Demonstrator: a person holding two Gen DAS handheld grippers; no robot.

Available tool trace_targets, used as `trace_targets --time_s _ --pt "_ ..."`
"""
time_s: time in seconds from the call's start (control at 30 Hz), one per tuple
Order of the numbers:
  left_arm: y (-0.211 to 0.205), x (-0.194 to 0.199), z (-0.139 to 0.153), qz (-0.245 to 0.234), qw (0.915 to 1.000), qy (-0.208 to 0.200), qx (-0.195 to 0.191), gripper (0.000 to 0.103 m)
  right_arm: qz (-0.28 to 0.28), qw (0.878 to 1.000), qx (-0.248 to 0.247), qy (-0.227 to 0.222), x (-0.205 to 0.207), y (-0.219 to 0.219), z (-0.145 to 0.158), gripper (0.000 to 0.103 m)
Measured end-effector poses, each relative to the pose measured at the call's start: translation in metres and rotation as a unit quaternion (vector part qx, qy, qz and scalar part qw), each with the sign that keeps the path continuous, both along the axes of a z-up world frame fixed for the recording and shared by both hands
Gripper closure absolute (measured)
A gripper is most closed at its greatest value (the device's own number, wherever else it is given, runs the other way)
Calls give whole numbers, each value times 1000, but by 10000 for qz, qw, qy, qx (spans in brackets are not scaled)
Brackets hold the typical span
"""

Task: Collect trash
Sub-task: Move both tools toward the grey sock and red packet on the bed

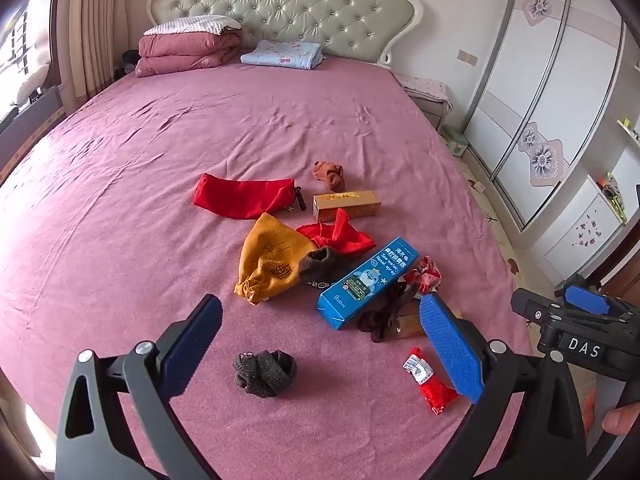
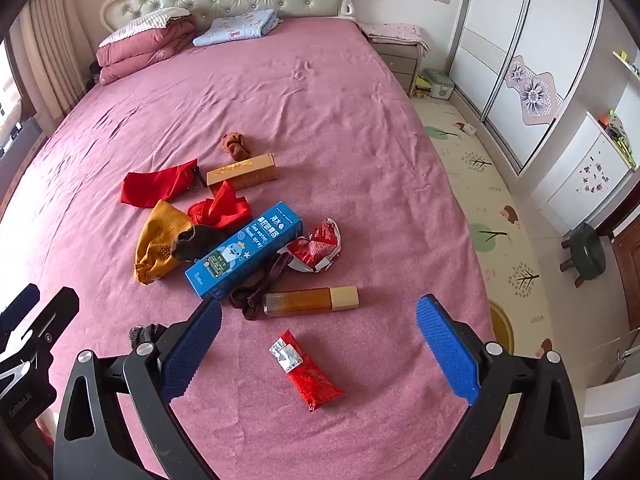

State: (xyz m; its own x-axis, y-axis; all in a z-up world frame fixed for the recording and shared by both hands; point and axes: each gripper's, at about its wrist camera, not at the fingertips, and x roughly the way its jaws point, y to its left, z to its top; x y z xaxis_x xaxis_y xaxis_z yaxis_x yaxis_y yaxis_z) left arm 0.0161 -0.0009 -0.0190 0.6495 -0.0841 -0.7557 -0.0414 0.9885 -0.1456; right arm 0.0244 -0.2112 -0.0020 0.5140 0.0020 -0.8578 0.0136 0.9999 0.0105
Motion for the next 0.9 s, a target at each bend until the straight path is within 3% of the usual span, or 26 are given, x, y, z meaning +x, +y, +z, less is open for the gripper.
trace_targets --time_s 0.9 --pt "-8 5 1 5 9999 101 134 4 -22 9997 218 -129 -7 -10 3 9"
